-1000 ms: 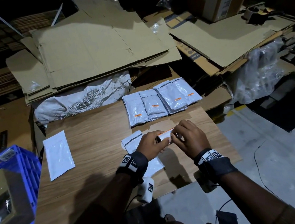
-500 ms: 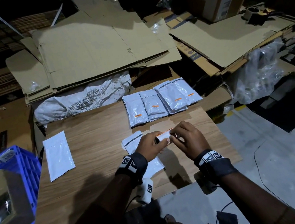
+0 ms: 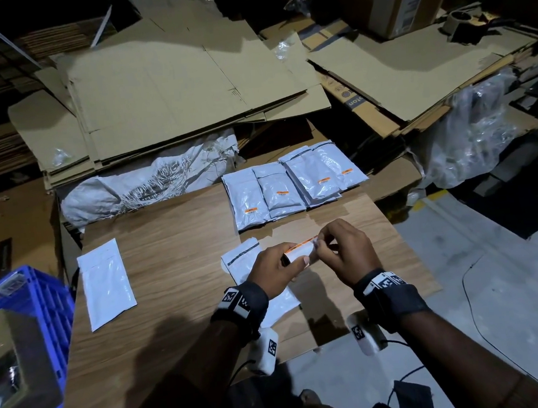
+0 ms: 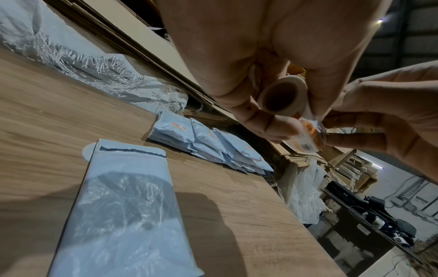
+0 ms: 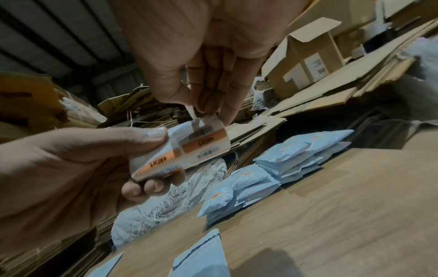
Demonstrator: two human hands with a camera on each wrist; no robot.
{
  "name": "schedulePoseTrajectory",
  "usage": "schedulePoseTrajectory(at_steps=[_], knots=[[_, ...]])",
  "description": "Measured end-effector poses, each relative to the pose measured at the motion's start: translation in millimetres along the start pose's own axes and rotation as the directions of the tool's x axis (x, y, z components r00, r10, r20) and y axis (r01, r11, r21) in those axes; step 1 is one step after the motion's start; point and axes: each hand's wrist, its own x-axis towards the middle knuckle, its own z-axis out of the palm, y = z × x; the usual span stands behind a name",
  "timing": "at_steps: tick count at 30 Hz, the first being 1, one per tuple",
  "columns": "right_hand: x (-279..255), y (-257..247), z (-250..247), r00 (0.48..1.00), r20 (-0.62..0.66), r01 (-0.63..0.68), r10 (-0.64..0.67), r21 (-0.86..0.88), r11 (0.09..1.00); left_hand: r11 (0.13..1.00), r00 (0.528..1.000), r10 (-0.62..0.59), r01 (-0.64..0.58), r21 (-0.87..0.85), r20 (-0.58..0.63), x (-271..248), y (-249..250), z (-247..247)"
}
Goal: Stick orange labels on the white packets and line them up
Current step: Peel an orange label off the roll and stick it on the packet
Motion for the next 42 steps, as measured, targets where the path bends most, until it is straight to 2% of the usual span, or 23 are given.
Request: schedulePoseTrajectory(at_steps=[4, 9, 14, 16, 19, 23, 31, 37, 42], knots=[[-1.4, 3.2, -4.9, 0.992, -0.046, -0.114, 0.120, 0.120, 0.986, 0.999, 1.000, -0.029, 0.029, -0.016, -0.008, -1.2, -4.9, 1.0], [-3.2, 16.0, -12.0, 0.973, -0.111, -0.186, 0.202, 0.142, 0.972, 0.999, 0.999, -0.038, 0.038, -0.003, 0.012, 1.9, -1.4, 7.5], [-10.5, 30.3, -30.0, 0.921, -0.240, -0.269, 0.307, 0.179, 0.946, 0.990, 0.998, -0.056, 0.053, 0.134, 0.022, 8.6, -1.6, 15.3], [-21.2, 39.3, -37.5, 0.904, -0.253, -0.305, 0.345, 0.184, 0.934, 0.977, 0.997, -0.068, 0.058, 0.205, 0.042, 13.4, -4.3, 18.8], [-41.7, 52.1, -43.0, 0.894, -0.232, -0.346, 0.382, 0.180, 0.921, 0.955, 0.990, -0.099, 0.066, 0.289, 0.101, 22.2, -7.9, 29.3], [-62.9, 66.7, -49.3, 0.874, -0.250, -0.379, 0.418, 0.189, 0.906, 0.921, 0.983, -0.156, 0.110, 0.374, 0.097, 38.1, -16.1, 54.3], [-83.8, 80.0, -57.1, 0.871, -0.191, -0.421, 0.453, 0.189, 0.887, 0.815, 0.971, -0.144, 0.005, 0.579, 0.193, 67.0, -19.5, 109.5], [-80.1, 77.5, -57.3, 0.874, -0.121, -0.438, 0.471, 0.224, 0.870, 0.808, 0.972, -0.131, -0.010, 0.589, 0.197, 62.8, -32.9, 121.6], [-68.9, 69.6, -47.9, 0.913, -0.067, -0.372, 0.402, 0.265, 0.890, 0.843, 0.961, -0.155, 0.008, 0.538, 0.229, 62.0, -36.5, 106.6]])
